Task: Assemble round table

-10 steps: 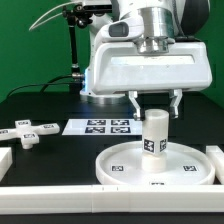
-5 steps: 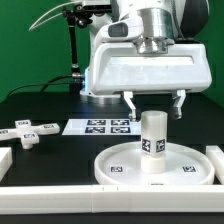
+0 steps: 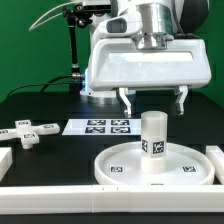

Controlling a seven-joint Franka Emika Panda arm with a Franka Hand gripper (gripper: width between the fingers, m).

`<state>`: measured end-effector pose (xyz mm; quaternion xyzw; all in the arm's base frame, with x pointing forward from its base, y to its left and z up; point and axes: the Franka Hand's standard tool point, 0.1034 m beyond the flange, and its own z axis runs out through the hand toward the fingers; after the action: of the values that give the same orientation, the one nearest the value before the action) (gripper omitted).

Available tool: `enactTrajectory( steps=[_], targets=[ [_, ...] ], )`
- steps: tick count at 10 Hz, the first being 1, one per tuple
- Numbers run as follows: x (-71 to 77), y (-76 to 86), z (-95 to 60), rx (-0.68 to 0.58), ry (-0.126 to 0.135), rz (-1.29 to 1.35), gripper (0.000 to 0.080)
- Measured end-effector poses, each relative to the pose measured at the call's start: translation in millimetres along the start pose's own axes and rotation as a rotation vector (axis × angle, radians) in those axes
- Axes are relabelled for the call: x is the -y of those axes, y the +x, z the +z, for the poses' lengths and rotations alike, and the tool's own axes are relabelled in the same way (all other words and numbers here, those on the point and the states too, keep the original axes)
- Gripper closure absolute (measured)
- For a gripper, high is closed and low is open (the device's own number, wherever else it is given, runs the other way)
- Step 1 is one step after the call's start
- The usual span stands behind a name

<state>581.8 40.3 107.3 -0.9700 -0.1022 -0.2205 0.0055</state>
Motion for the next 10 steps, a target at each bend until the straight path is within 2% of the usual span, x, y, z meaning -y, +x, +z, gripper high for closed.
enactTrajectory(
  steps=[2,6,7,8,10],
  targets=[
    [-5.6,8.4,-6.5,0.017,0.005,0.004,0.0151],
    [-2.5,2.0,-2.6,0.064,0.022,0.006,0.0151],
    [0.2,-4.5,0.8,0.146,0.052,0.012,0.0151],
    [3.2,-4.1,1.1,0.216,0.078,0.014,0.0151],
    [7.5,-9.6,6.2,0.303,0.108,0.011,0.0151]
  ],
)
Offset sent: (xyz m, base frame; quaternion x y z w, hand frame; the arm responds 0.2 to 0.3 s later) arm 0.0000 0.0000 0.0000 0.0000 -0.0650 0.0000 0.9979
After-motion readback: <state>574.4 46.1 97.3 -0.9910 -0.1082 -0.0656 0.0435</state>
